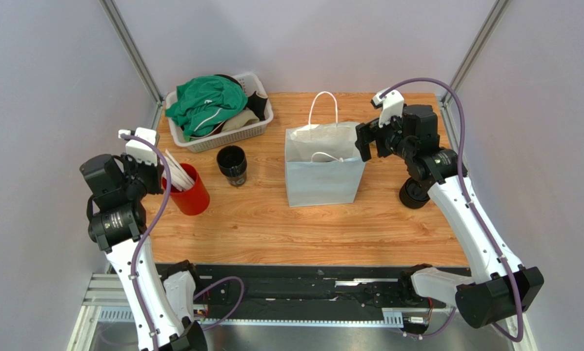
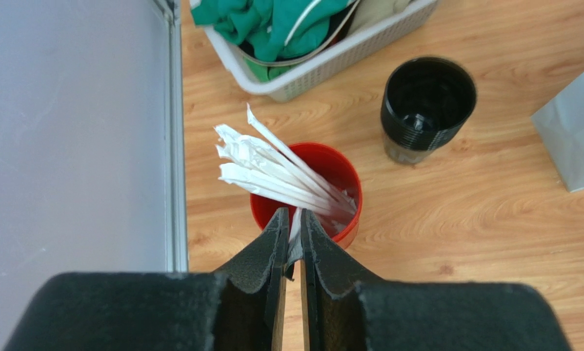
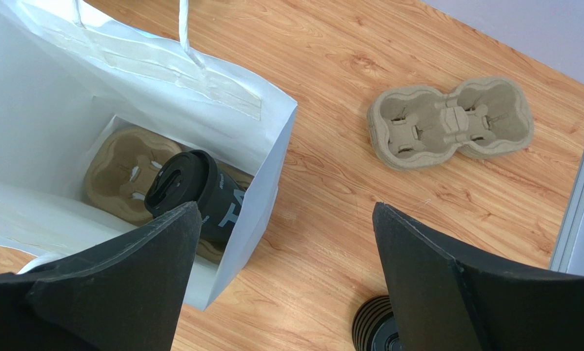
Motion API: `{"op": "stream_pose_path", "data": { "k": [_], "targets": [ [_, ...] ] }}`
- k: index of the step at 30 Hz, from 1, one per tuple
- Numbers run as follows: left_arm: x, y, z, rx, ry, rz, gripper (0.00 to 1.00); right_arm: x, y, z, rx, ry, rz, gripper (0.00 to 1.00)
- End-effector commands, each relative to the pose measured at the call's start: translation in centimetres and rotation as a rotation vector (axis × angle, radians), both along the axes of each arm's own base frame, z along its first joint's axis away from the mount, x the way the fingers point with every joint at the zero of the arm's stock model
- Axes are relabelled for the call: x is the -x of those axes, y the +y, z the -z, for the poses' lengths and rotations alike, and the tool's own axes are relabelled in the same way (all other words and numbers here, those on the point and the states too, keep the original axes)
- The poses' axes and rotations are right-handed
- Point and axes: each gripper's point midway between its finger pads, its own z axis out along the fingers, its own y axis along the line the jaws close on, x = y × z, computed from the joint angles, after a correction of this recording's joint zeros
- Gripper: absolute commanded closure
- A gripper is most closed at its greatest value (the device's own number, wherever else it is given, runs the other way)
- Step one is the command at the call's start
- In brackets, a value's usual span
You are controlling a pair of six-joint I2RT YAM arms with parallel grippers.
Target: Pack the takeout coffee
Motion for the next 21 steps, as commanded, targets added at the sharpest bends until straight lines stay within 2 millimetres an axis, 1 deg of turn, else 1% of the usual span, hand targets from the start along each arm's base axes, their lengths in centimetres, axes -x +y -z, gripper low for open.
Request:
{"op": "stream_pose_path", "data": {
  "k": [1, 2, 4, 5, 6, 7, 11, 13, 14, 21],
  "targets": [
    [1.6, -2.1, -4.3, 0.023, -0.082, 0.05, 0.84, -0.2, -0.5, -2.4, -0.048, -0.082, 0.028, 0.07],
    [2.0, -2.4, -5.5, 0.018, -0.104, 0.054, 0.84, -0.1, -0.6, -2.5, -0.055, -0.084, 0.029, 0.07],
    [2.5, -3.1, -6.9, 0.016, -0.135, 0.076, 0.84, 0.0, -0.7, -2.8, -0.06, -0.092, 0.03, 0.07],
    [2.9, -3.4, -8.2, 0.011, -0.161, 0.084, 0.84, -0.1, -0.9, -2.9, -0.063, -0.096, 0.038, 0.07],
    [3.1, -3.9, -8.8, 0.02, -0.173, 0.1, 0.84, 0.0, -1.0, -2.9, -0.063, -0.099, 0.038, 0.07],
    [3.2, -4.2, -9.8, 0.014, -0.196, 0.109, 0.84, 0.0, -1.0, -3.0, -0.066, -0.102, 0.04, 0.07],
    [3.8, -5.0, -11.8, 0.016, -0.24, 0.129, 0.83, -0.1, -1.2, -3.0, -0.072, -0.099, 0.044, 0.07],
    [4.0, -5.7, -12.8, 0.025, -0.274, 0.157, 0.84, -0.2, -1.2, -2.9, -0.074, -0.098, 0.047, 0.07],
    [4.2, -6.5, -13.1, 0.052, -0.285, 0.196, 0.84, -0.2, -1.3, -2.8, -0.073, -0.097, 0.05, 0.07],
    [4.7, -8.8, -16.1, 0.12, -0.351, 0.301, 0.84, -0.6, -2.2, -2.8, -0.081, -0.101, 0.084, 0.07]
  ]
}}
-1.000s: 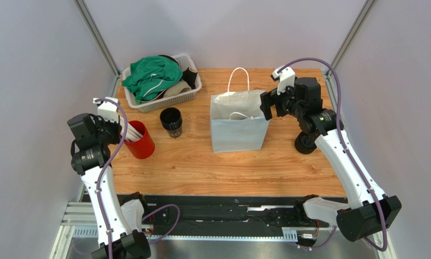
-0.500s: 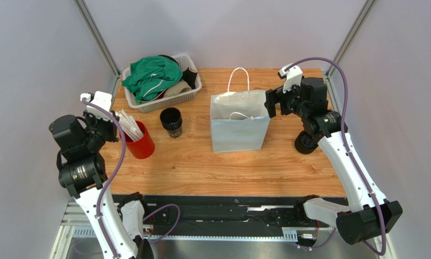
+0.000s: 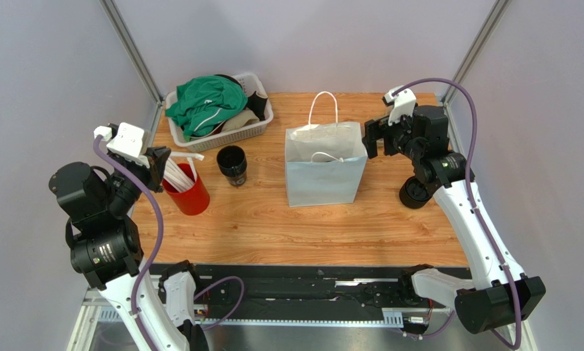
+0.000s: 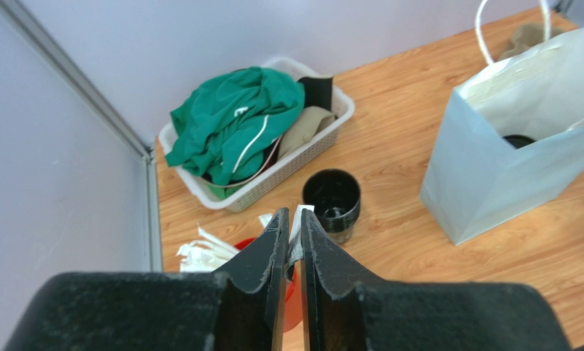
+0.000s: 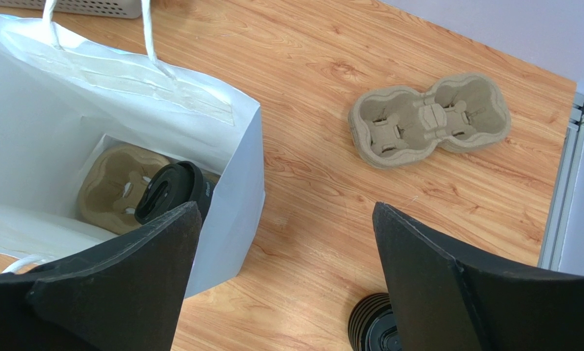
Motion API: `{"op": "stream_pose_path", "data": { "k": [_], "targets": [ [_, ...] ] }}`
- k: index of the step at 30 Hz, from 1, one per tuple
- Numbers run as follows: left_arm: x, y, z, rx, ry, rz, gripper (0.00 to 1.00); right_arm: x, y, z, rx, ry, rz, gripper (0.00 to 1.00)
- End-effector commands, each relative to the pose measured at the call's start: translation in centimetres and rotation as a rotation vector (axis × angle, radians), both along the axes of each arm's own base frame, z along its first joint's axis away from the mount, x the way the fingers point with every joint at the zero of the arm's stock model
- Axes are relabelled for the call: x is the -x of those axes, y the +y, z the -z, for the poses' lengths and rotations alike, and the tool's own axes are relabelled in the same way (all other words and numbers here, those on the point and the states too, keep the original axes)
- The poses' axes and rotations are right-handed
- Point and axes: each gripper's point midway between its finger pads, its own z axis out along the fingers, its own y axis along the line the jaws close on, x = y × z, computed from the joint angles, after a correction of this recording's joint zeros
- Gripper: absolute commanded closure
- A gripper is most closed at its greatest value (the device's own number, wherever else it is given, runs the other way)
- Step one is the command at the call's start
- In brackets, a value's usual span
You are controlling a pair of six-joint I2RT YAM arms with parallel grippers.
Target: Pack the takeout coffee
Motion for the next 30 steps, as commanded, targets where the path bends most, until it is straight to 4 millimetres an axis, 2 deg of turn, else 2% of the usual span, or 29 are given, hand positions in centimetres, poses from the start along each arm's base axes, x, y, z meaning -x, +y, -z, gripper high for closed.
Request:
{"op": "stream_pose_path", "data": {
  "k": [1, 7, 14, 19, 24, 25, 26, 28, 30],
  "targets": [
    [0.6, -2.5, -3.6, 0.069, -0.087, 0.117, 0.84, -0.6, -0.7, -1.5, -0.043, -0.061, 0.035, 0.07],
    [0.1, -4.4, -5.3, 0.184, -0.109, 0.262, 0.83, -0.7, -1.3, -1.8, -0.049, -0.076, 0.051, 0.03],
    [-1.0, -5.5, -5.9, 0.278, -0.102, 0.381, 0.84, -0.7, -1.8, -2.0, -0.063, -0.088, 0.062, 0.01],
    [-1.7, -7.2, -6.1, 0.287, -0.098, 0.453, 0.84, -0.9, -2.4, -1.8, -0.07, -0.083, 0.084, 0.01],
    [-3.4, -10.1, -5.2, 0.292, -0.064, 0.528, 0.87, -0.9, -3.5, -2.3, -0.077, -0.098, 0.109, 0.01],
    [-4.1, -10.1, -5.1, 0.27, -0.075, 0.507, 0.9, -0.8, -3.6, -2.5, -0.083, -0.099, 0.111, 0.01],
    [-4.6, -11.0, -4.8, 0.26, -0.06, 0.533, 0.93, -0.8, -3.8, -2.4, -0.086, -0.098, 0.114, 0.01],
    [-5.6, -11.1, -5.1, 0.213, -0.09, 0.503, 0.93, -0.7, -4.1, -2.7, -0.092, -0.104, 0.116, 0.01],
    [-5.9, -12.4, -5.4, 0.187, -0.101, 0.533, 0.93, -0.8, -4.4, -2.6, -0.094, -0.1, 0.125, 0.01]
  ]
}}
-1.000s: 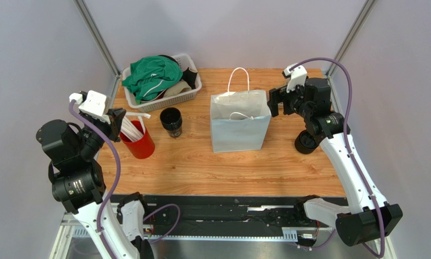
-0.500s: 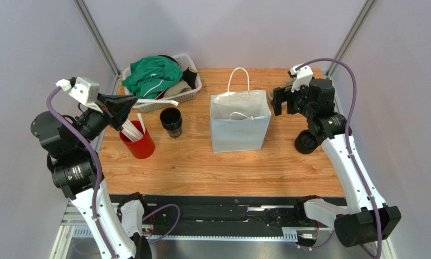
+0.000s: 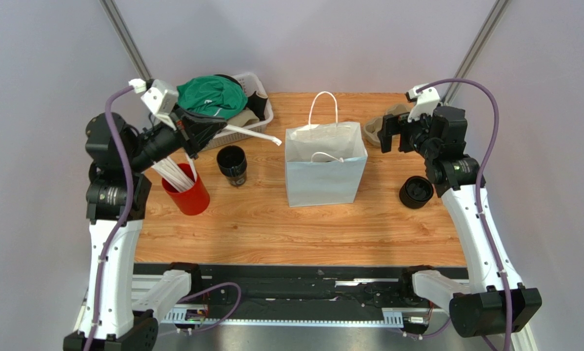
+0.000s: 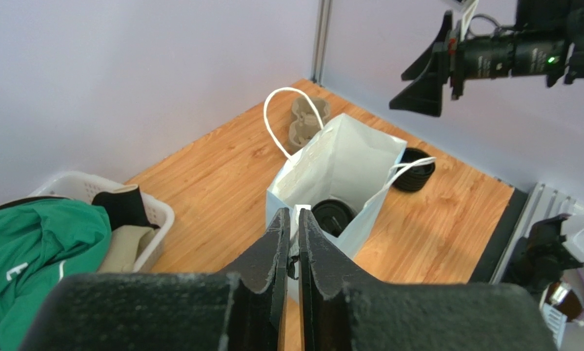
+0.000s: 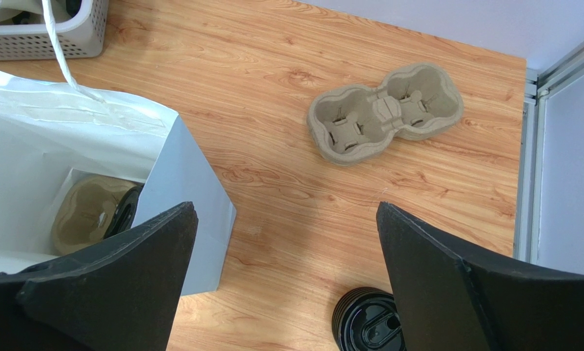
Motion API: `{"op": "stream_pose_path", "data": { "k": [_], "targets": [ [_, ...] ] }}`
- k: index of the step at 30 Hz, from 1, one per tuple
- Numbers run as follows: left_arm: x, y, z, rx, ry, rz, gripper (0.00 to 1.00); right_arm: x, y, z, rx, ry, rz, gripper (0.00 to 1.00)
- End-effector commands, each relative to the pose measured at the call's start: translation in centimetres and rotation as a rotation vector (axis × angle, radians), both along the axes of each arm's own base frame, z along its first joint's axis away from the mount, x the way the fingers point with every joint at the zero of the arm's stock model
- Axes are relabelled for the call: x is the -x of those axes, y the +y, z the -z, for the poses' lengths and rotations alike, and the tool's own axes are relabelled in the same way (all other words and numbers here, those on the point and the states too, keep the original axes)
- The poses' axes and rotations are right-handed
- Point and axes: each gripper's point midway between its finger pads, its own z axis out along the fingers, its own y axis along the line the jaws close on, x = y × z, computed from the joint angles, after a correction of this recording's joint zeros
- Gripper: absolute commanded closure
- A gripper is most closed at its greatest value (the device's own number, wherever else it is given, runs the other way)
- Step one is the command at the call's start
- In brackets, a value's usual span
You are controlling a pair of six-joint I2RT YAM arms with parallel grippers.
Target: Pack the takeout coffee
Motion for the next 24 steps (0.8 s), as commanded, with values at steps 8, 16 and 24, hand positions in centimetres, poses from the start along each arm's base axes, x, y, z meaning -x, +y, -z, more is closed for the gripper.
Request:
{"op": "stream_pose_path", "data": {
  "k": [8, 16, 24],
  "targets": [
    [-4.3, -5.1, 0.1, -0.122, -0.108, 0.009, 0.92, -0.5, -0.3, -0.6, -0.048, -0.019, -0.011, 0.01],
    [-5.8, -9.0, 3.3, -0.164, -0.084, 0.061, 0.9, -0.9, 0.0, 0.4, -0.051, 0.013, -0.035, 0.01],
    [-8.0, -11.8, 7.3, -0.205, -0.063, 0.067, 0.88, -0.9, 0.3, 0.7, -0.053, 0.023, -0.05, 0.01]
  ]
}}
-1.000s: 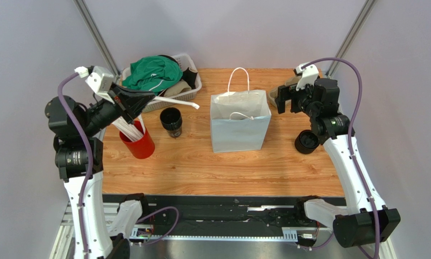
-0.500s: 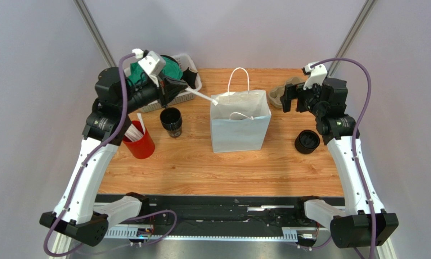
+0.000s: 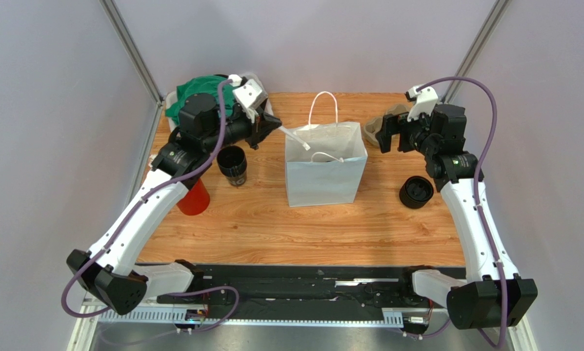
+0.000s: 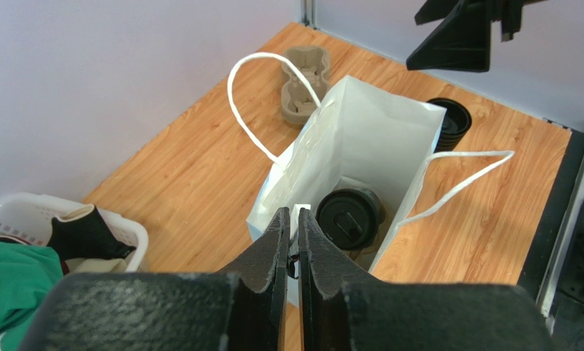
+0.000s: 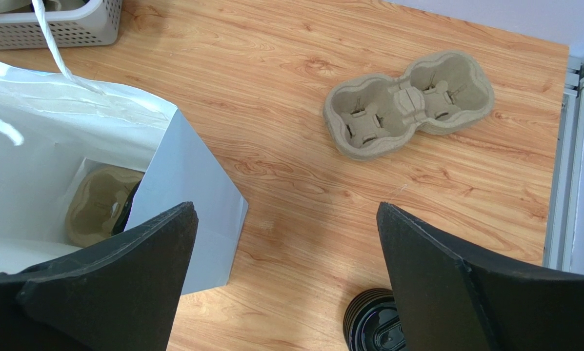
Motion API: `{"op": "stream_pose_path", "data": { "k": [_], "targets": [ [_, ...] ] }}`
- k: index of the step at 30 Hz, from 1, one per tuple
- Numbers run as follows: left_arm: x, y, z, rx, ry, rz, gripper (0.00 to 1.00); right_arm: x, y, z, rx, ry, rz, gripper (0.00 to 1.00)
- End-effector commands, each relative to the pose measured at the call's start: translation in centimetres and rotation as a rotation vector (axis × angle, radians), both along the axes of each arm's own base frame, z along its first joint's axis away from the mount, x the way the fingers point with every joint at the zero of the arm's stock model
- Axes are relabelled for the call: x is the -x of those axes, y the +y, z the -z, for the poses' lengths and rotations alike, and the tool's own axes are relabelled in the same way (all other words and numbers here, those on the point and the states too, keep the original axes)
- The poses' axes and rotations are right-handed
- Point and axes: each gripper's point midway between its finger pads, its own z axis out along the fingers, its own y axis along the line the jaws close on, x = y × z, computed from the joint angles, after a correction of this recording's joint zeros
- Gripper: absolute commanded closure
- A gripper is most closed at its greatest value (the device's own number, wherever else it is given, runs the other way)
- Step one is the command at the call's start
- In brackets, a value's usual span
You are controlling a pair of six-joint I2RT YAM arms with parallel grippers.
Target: Pack the takeout coffee
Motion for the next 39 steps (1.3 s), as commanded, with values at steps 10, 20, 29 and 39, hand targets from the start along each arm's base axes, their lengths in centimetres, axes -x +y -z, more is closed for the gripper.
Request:
{"op": "stream_pose_path", "data": {
  "k": [10, 20, 29, 39],
  "targets": [
    [-1.0, -5.7, 2.7, -0.043, -0.034, 0.076, 0.88, -0.4, -0.2, -0.4, -0.012, -0.019, -0.001, 0.01],
    [-0.7, -6.3, 5.2, -0.073, -0.064, 0.071, 0.87, -0.5, 0.2, 0.0, -0.025, 0.0, -0.019, 0.01],
    [-1.2, -7.0, 7.1, -0.112, -0.078, 0.057, 0.87, -0.6, 0.3, 0.4, -0.03, 0.013, -0.026, 0.01],
    [-1.5, -7.1, 8.7, -0.139, -0.069, 0.058, 0.84, -0.5, 0.5, 0.2, -0.035, 0.009, -0.038, 0.01]
  ]
}}
